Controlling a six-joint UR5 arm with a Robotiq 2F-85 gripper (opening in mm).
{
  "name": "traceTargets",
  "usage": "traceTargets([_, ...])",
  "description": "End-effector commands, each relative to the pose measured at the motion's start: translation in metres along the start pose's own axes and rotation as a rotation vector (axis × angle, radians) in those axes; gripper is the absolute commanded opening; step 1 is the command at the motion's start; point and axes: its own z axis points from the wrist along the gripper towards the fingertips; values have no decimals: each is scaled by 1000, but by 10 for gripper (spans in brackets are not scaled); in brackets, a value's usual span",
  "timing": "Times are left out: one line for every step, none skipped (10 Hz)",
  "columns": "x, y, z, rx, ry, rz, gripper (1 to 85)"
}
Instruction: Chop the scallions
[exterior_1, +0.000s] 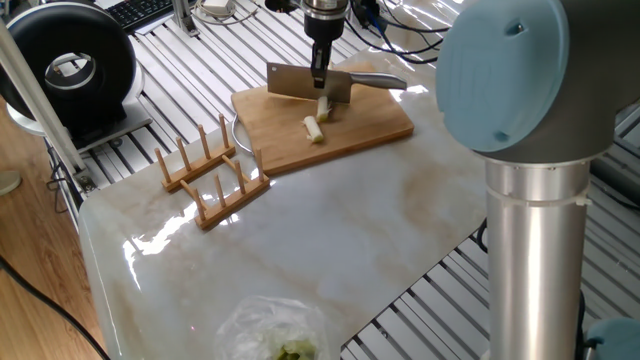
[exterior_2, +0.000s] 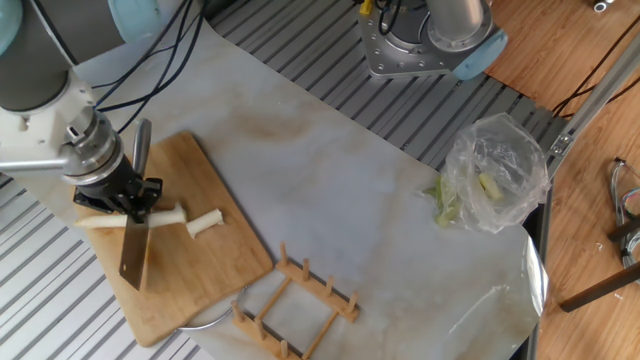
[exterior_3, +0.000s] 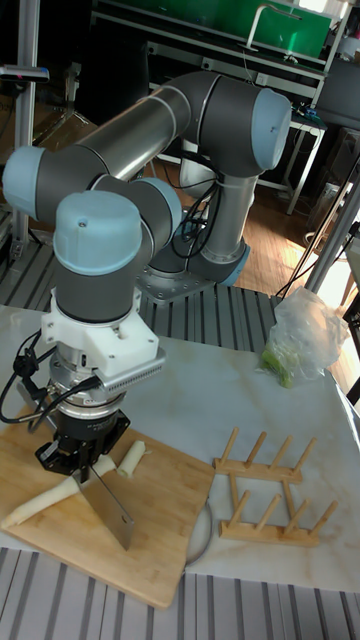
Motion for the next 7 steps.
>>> traceTargets([6,-8,5,43,20,31,13])
traceTargets([8,-11,1,65,40,42,13])
traceTargets([9,-8,-4,60,49,54,13])
traceTargets([10,-6,-10,64,67,67,13])
traceTargets([12,-7,-14,84,87,88,13])
traceTargets([10,-5,-12,95,93,114,13])
traceTargets([5,-1,-4,95,78,133,13])
